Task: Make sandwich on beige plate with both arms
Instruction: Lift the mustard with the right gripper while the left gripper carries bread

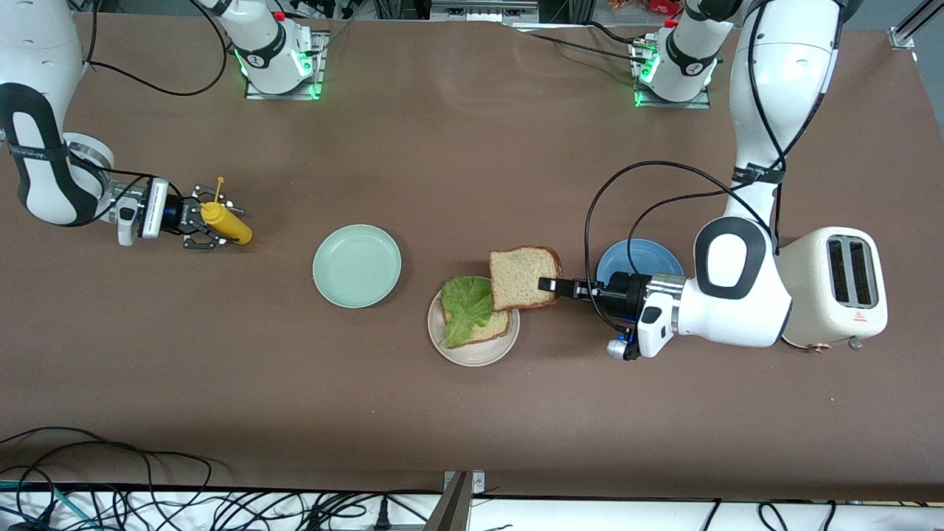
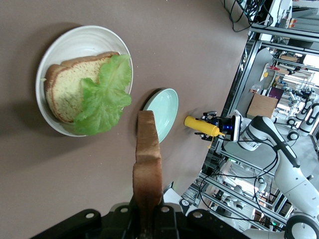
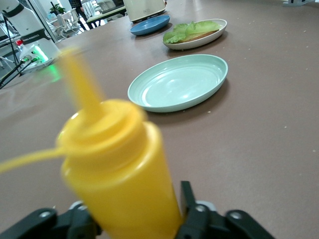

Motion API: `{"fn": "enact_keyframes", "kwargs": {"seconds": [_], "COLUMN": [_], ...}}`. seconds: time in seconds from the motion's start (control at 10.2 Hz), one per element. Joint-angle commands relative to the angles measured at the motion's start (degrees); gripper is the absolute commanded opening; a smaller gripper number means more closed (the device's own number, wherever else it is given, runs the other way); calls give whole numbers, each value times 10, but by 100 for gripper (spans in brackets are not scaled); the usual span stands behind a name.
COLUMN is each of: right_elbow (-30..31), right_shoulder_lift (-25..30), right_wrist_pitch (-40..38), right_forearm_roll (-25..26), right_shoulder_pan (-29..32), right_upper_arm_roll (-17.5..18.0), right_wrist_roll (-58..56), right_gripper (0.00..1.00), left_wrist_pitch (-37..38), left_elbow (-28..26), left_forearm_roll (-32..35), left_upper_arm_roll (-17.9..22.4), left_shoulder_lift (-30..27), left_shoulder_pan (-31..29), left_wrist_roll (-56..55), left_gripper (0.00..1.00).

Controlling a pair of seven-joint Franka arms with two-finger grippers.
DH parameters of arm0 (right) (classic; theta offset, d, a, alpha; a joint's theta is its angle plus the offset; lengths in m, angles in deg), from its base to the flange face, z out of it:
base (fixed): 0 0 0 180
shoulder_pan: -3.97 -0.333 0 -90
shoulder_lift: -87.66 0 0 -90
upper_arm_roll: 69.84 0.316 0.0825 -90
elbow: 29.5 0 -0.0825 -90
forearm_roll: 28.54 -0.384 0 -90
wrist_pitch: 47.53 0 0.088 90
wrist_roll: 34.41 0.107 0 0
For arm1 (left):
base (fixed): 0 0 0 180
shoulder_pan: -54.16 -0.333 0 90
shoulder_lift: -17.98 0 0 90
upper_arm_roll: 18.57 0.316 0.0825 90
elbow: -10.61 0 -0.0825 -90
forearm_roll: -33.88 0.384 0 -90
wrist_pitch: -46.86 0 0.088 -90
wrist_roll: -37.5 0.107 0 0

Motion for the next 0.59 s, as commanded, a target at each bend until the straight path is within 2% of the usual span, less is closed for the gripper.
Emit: {"fn": "enact_keyframes", "kwargs": {"seconds": [0.0, 0.2, 0.49], "right_elbow": [-1, -4, -36], "right_shoulder_lift": [4, 19, 60], "right_wrist_pitch": [24, 61, 159], "right_forearm_roll": [-21, -44, -38], "right_shoulder_pan": [-25, -67, -167], "right_upper_arm_roll": [-2, -3, -7], "right_wrist_roll": [-7, 15, 148], "right_gripper": [0, 0, 0], "left_wrist_pitch": [1, 6, 33], "left_elbow": [10, 11, 23], "left_forearm_roll": [-13, -13, -13], "left_upper_arm_roll": [8, 8, 7], "left_shoulder_lift": [2, -2, -2], "left_shoulder_pan": [-3, -25, -55], "left_wrist_roll": [-6, -5, -5], "left_gripper": [0, 0, 0]}}
